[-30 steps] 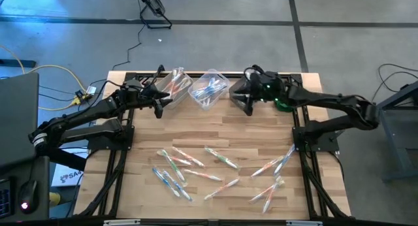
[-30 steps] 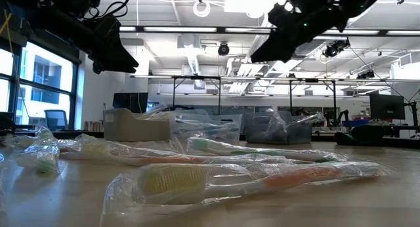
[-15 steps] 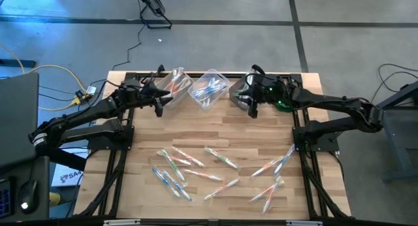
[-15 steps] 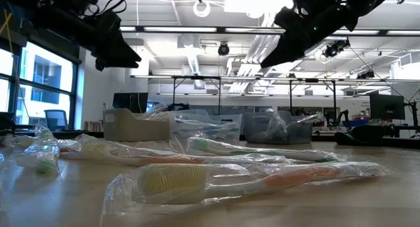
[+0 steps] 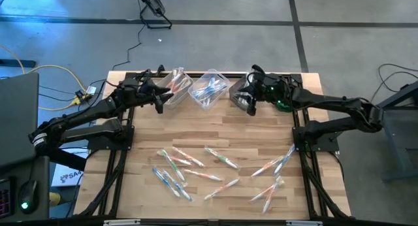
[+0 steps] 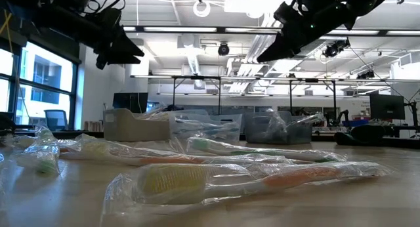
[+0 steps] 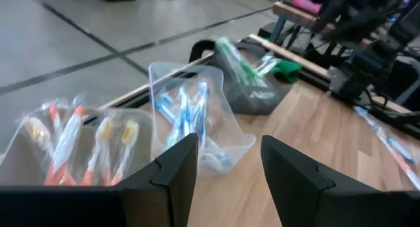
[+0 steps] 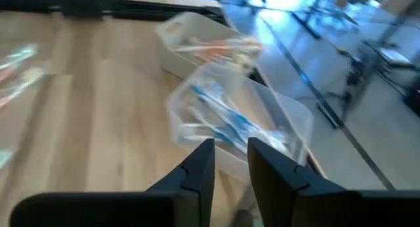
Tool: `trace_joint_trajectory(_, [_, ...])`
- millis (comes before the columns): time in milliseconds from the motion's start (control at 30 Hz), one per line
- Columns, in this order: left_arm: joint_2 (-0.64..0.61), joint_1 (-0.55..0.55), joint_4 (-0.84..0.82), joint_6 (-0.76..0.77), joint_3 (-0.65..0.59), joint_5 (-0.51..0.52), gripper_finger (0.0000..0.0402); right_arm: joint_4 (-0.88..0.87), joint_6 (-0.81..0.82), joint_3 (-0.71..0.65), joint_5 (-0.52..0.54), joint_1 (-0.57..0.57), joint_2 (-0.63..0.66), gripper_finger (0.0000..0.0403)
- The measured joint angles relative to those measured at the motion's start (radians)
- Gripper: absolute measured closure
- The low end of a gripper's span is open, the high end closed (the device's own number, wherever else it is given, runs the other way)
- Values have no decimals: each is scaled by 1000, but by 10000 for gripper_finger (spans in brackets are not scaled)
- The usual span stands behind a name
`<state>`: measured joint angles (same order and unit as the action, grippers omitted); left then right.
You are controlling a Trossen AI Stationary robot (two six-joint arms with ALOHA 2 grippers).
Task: Pick & Place Toothbrushes
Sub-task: Put the orange toothbrush into the white bin
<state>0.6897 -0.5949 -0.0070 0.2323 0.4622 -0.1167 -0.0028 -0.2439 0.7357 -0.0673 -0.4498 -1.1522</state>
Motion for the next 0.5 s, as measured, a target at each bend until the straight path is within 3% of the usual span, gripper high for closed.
trace_joint_trajectory(500, [0,220,-48,-105,0,137,238,-63,164,0,-35,-21,22,359])
